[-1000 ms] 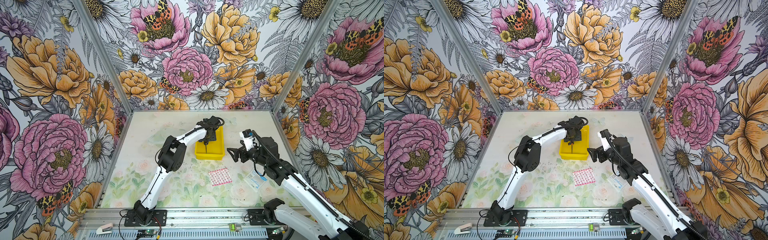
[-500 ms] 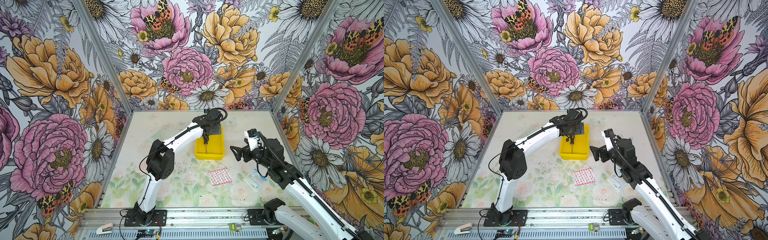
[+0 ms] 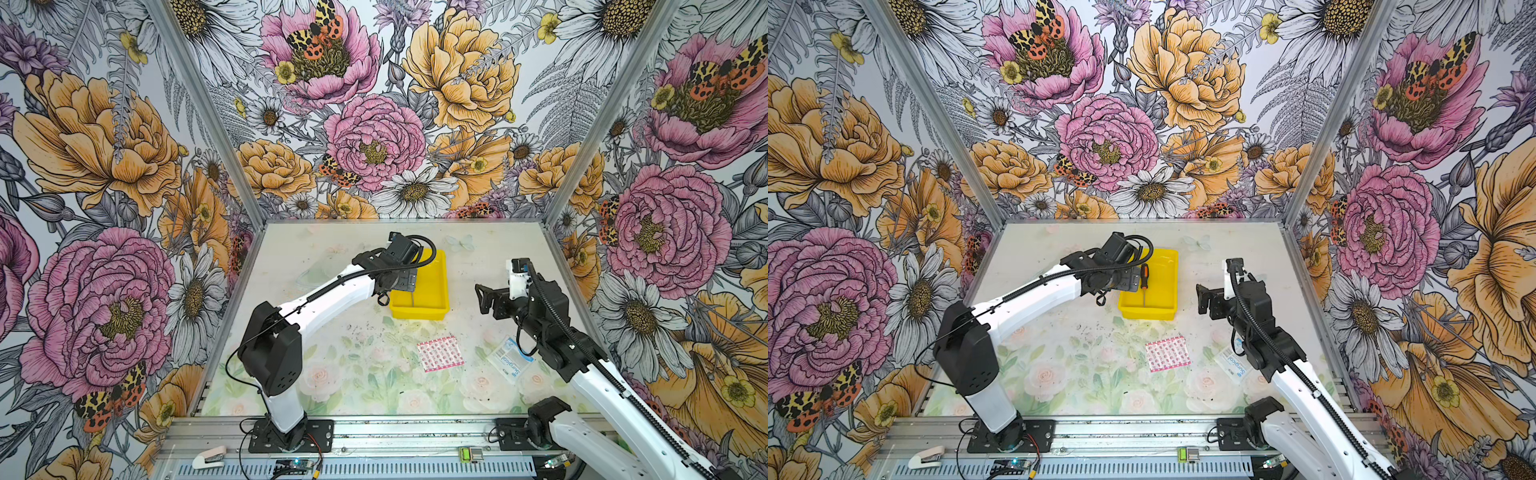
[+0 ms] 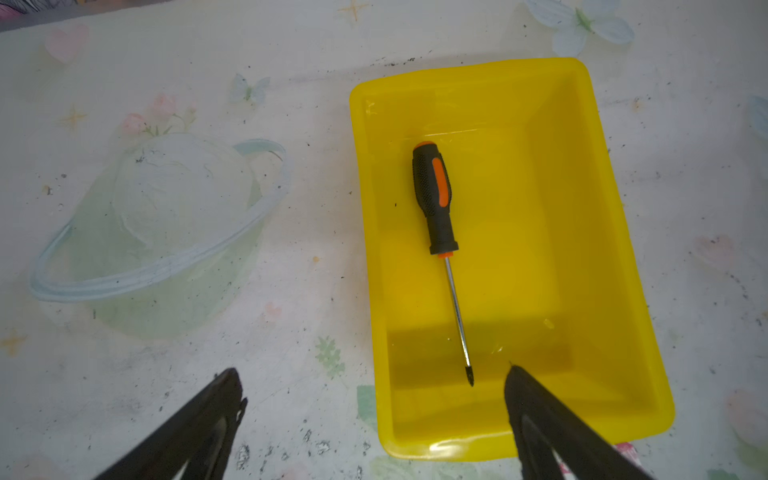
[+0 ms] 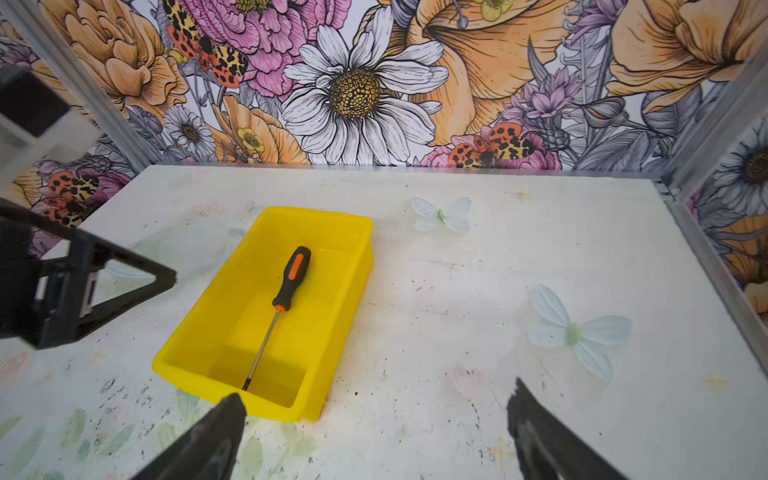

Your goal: Put the screwdriver in the bin

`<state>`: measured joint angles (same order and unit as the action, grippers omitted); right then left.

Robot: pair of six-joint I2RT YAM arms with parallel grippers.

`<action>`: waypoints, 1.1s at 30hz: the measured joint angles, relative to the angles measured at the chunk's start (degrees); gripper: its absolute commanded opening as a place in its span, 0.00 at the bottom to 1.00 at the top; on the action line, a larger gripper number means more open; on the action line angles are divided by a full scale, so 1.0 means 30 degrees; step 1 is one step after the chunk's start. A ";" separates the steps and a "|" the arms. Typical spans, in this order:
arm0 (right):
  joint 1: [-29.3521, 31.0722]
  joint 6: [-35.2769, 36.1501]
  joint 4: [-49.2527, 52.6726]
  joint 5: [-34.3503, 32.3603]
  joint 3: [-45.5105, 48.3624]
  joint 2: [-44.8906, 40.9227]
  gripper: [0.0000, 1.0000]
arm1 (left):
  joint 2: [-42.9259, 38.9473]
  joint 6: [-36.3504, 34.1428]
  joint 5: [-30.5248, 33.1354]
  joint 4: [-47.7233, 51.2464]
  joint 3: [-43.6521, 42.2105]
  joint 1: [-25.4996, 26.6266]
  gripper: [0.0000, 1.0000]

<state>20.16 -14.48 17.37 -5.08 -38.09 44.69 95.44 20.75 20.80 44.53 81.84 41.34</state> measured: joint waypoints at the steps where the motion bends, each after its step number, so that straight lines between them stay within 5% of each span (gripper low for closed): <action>1: -0.0007 -0.0117 0.0000 -0.0423 0.0124 -0.0095 0.99 | -0.0882 -0.0364 -0.0007 -0.0415 -0.0852 -0.0131 0.99; 12: -0.0131 -0.0867 0.0000 -0.4699 0.2259 -0.2164 1.00 | -0.9704 -0.3512 0.0211 -0.5719 -1.0207 -0.1800 0.99; 18: -0.0590 -0.0357 -0.0874 -0.6251 0.4044 -0.3053 1.00 | -1.3289 -0.3402 -0.0678 -0.7074 -1.3442 -0.5319 0.99; 22: -0.1654 -0.0073 -0.1639 -0.6448 0.5479 -0.3140 1.00 | -1.5737 -0.3504 -0.1479 -0.8276 -1.5591 -0.7686 0.99; 28: -0.3592 0.0532 -0.3745 -0.5603 0.6739 -0.2572 0.99 | -1.9679 -0.4765 -0.1647 -1.2058 -2.0553 -0.8823 0.99; 33: -0.4925 0.0576 -0.6521 -0.4911 0.7264 -0.0233 1.00 | -1.9963 -0.5676 -0.1661 -1.3763 -2.1879 -1.0163 0.99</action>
<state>5.39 -12.75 -2.20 -19.81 -16.29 43.99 35.55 3.73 15.81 3.25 16.21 10.85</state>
